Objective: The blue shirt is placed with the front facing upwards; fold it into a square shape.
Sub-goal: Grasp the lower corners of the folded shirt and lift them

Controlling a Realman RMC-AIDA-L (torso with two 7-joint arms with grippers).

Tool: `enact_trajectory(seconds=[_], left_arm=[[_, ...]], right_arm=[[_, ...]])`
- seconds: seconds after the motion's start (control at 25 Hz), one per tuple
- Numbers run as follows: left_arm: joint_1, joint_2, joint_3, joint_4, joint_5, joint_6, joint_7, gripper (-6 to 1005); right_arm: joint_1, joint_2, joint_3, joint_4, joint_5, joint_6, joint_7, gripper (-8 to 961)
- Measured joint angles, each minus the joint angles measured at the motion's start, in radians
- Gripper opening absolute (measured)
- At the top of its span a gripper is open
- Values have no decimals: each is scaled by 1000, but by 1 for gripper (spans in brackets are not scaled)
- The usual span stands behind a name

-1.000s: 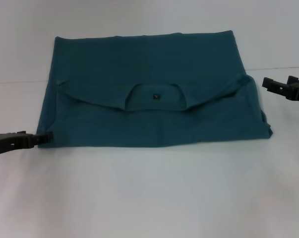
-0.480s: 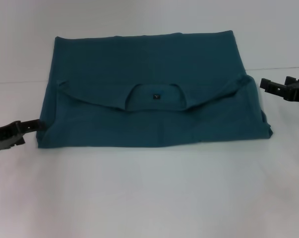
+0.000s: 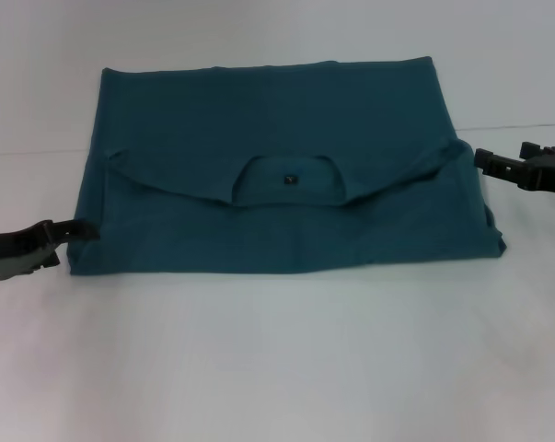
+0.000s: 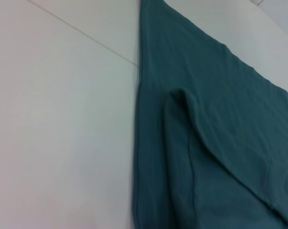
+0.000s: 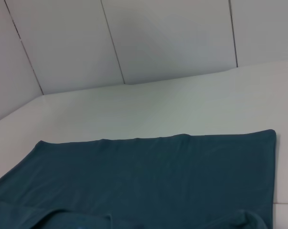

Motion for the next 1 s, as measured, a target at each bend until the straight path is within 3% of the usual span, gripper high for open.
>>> enact_trajectory(seconds=[0.36, 0.84, 1.0], left_arm=[[3, 15, -10, 22, 1, -25, -5, 875], [-34, 11, 4, 56, 15, 0, -32, 876], [-37, 4, 4, 50, 15, 5, -24, 876]], right_arm=[[-1, 1, 0, 1, 0, 1, 9, 918], [0, 1, -1, 4, -5, 2, 3, 915], [6, -1, -2, -4, -73, -3, 36, 915]])
